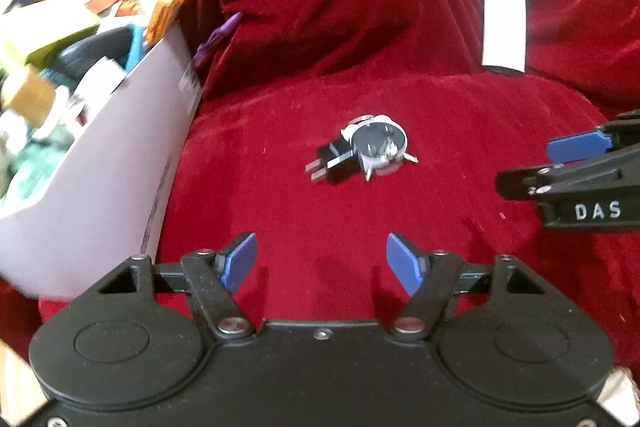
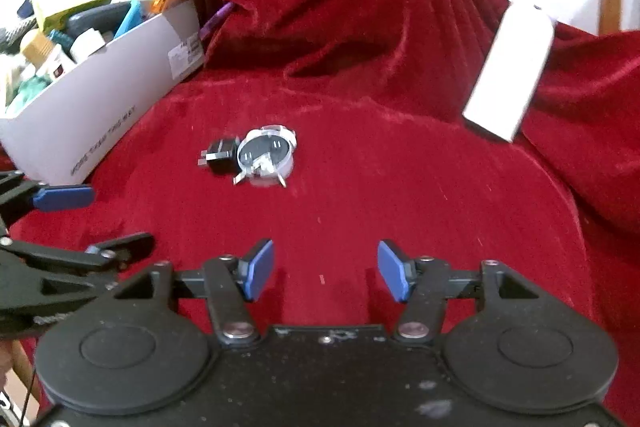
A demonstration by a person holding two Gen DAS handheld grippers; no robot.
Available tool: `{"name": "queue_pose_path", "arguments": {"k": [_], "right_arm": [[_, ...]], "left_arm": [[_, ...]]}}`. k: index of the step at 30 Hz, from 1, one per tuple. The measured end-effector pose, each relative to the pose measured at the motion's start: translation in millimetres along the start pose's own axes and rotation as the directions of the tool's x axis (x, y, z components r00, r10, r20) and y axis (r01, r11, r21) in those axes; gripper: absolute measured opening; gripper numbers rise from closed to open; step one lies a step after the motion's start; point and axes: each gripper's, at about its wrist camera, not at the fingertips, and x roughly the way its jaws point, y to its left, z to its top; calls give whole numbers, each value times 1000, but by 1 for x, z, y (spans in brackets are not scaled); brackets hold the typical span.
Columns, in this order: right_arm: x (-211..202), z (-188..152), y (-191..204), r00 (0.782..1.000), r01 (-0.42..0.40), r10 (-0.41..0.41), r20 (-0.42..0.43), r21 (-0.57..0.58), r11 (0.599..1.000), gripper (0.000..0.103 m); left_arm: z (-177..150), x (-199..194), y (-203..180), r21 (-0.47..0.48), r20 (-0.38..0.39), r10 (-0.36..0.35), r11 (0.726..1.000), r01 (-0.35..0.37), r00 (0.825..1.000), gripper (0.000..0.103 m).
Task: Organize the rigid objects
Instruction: 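Move both open tools back toward the black adapter and alarm clock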
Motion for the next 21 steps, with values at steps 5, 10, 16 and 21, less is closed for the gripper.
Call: {"name": "queue_pose_path", "arguments": {"k": [5,10,16,21], "right_arm": [[21,13,2,1000,-4,4,9,6,1000,59],[39,19,-3,1000,5,-5,-6,23,1000,60],[50,17,-8,1000,12,-11,-15,32,999,62],[54,14,-7,1000,13,-13,-23,23,1000,62]], "left_arm": [[15,25,5,-6,27,-20,1000,20,999,69],[27,45,12,-8,32,-18,1000,18,999,68],[35,60,10,25,27,-40,999,39,999,68],[42,75,2,51,20,-29,998,28,999,69]]}}
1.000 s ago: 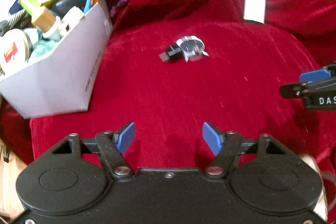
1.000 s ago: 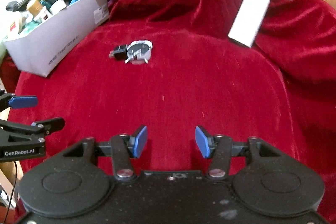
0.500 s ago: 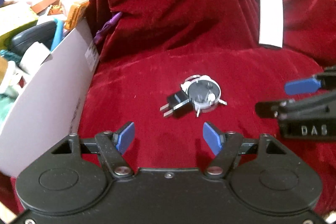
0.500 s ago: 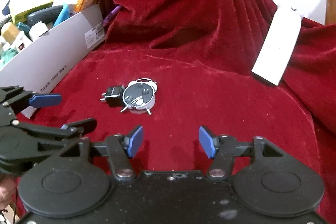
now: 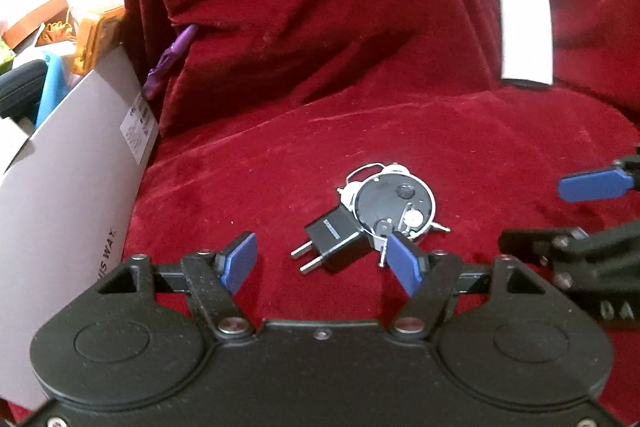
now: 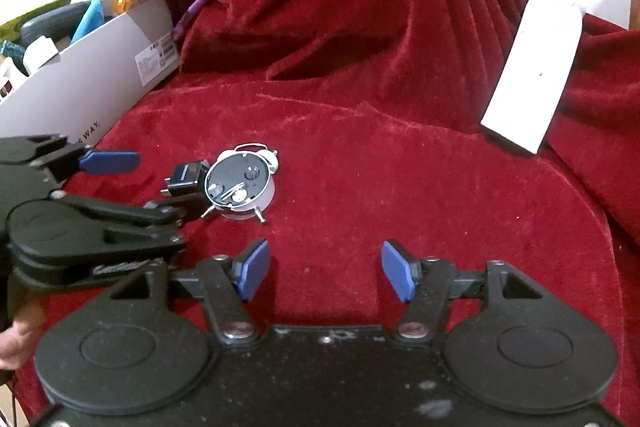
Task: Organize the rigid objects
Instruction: 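Grasp the black Samsung adapter with the left tool while the right tool grasps the alarm clock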
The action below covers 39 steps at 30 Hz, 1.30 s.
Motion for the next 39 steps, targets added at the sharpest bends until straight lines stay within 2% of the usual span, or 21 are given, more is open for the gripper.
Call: {"name": "queue_pose_path", "arguments": {"k": [8,10,13,20,21,24,28,33,35,36,38,39], "right_arm": [[5,0,5,1000,-10,10,8,-11,1000,66],[8,1,7,1000,-11,11,13,-13,1000,66],[12,3,11,1000,-17,18,26,-27,999,68],[26,12,26,997,-36,39,65,-51,998,71],[28,15,27,997,-41,44,68,-39,998,71],[33,27,29,995,-57,57,77,-5,998,71],[42,43,38,995,-80,78,67,15,997,72],[60,54,59,999,-31,32,21,-42,999,73],[67,53,60,1000,-17,16,-2,-39,999,70],[69,53,58,1000,-15,15,-16,-32,999,64],[71,51,52,999,-28,27,-30,-17,999,58],[68,51,50,999,-25,24,-31,-17,1000,50]], "left_arm": [[-7,13,28,-185,-2,47,982,-47,999,73],[-11,18,31,-181,-11,74,981,-75,997,73],[-20,23,33,-158,15,116,981,-113,993,74],[-40,25,39,-150,118,123,983,-105,985,93],[-45,25,40,-157,142,126,982,-104,982,93],[-43,26,46,-183,134,107,980,-82,985,94],[-43,27,43,-175,137,117,980,-93,984,94],[-43,26,43,-177,137,119,980,-93,983,94],[-43,25,43,-178,137,118,980,-93,984,94],[-43,25,43,-178,137,118,980,-93,983,94],[-43,25,43,-178,137,119,980,-93,983,94],[-43,25,44,-179,137,118,979,-93,983,94]]}}
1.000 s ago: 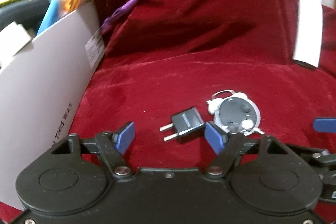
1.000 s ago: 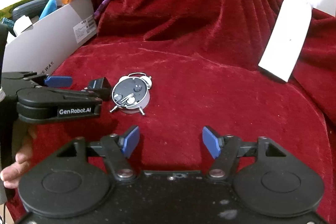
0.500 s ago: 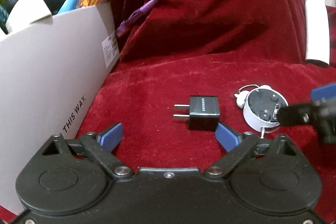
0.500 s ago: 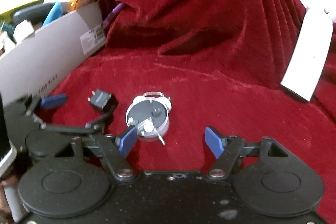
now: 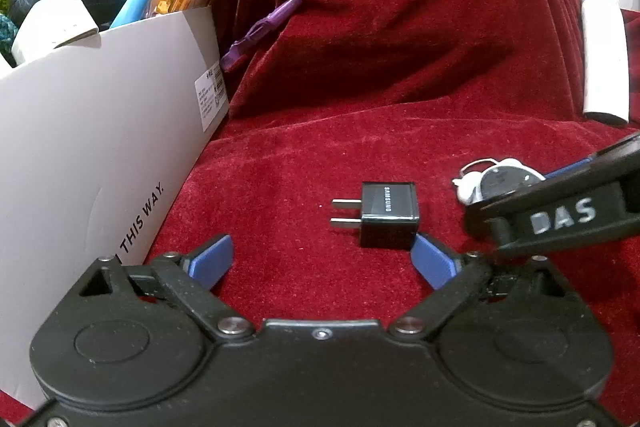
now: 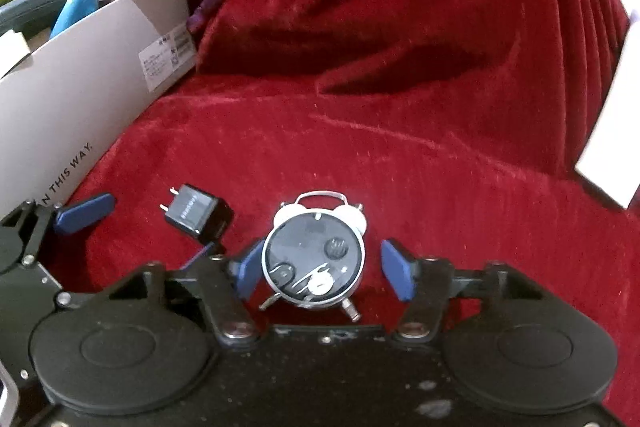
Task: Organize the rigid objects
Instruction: 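Grasp the black Samsung adapter with the left tool while the right tool grasps the alarm clock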
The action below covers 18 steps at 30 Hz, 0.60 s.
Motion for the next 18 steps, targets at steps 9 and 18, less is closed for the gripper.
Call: {"name": "queue_pose_path", "arguments": {"k": [9,18], "right_arm": [[-24,-25,-41,989,142,-141,-41,32,989,50],[-33,-43,-67,984,172,-169,-47,68,983,51]], "left_arm": [[9,-4,-16,63,0,-16,998,16,1000,92],[38,14,-37,99,-92,-60,993,69,994,70]]}}
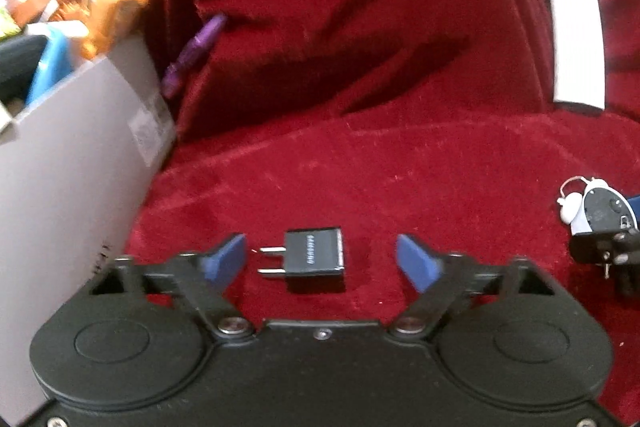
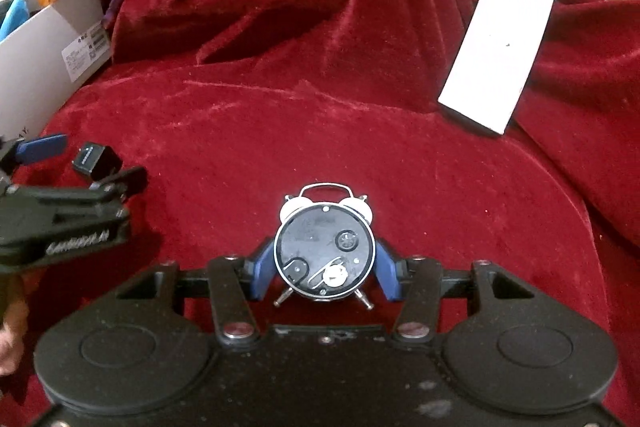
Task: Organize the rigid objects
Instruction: 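Grasp the black Samsung adapter with the left tool while the right tool grasps the alarm clock, then carry the black adapter and alarm clock over the woven basket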
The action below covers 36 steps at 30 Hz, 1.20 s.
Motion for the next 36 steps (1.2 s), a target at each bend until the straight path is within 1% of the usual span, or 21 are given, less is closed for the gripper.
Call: {"name": "queue_pose_path", "arguments": {"k": [1,2,3,4,6,7,8,9,10,13,16,18,21,26,31,36], "right_arm": [[1,0,2,1000,7,-7,6,-10,1000,52],[2,0,4,1000,15,-14,12,-21,1000,53],[3,0,7,1000,22,-21,18,-34,999,56],[4,1,9,999,29,-28,25,-46,999,58],[7,3,12,999,45,-43,33,-63,997,63],[6,4,12,998,46,-44,35,-65,997,63],[6,5,11,999,44,-42,35,-62,997,62],[6,6,10,999,32,-30,32,-58,998,53],[4,7,8,999,17,-16,29,-53,998,50],[-2,5,0,1000,-10,11,14,-27,1000,50],[-13,-3,-8,999,-36,36,-5,4,999,50],[-23,-12,-12,999,-42,42,-12,8,999,50],[-42,-26,-17,999,-51,51,-8,13,999,50],[-84,-50,-22,997,-78,78,17,20,997,50],[-131,-75,-25,993,-110,110,42,10,994,50],[-177,-109,-26,989,-136,136,59,3,991,50]], "left_arm": [[1,1,0,-7,-4,-12,1000,12,1000,64],[1,0,1,-13,1,-22,1000,22,1000,52],[2,0,1,-9,-4,-38,999,38,999,46],[3,0,2,-7,-13,-60,998,60,998,46],[6,0,1,-5,-22,-56,998,56,998,46],[6,0,0,1,-25,-55,998,55,998,46],[6,-1,0,8,-27,-55,998,55,998,46],[6,-3,-1,12,-29,-54,998,55,998,46],[6,-6,-1,9,-31,-58,998,58,998,45],[6,-19,1,-7,-33,-82,997,81,996,45],[5,-34,-2,5,-41,-59,998,59,997,45],[2,-47,-3,7,-45,-63,998,63,997,46],[-6,-69,-6,6,-50,-70,997,71,996,46],[-20,-109,-12,7,-51,-106,994,106,993,46],[-35,-150,-17,7,-34,-124,992,124,992,46],[-55,-186,-20,0,-30,-142,990,142,989,46]]}}
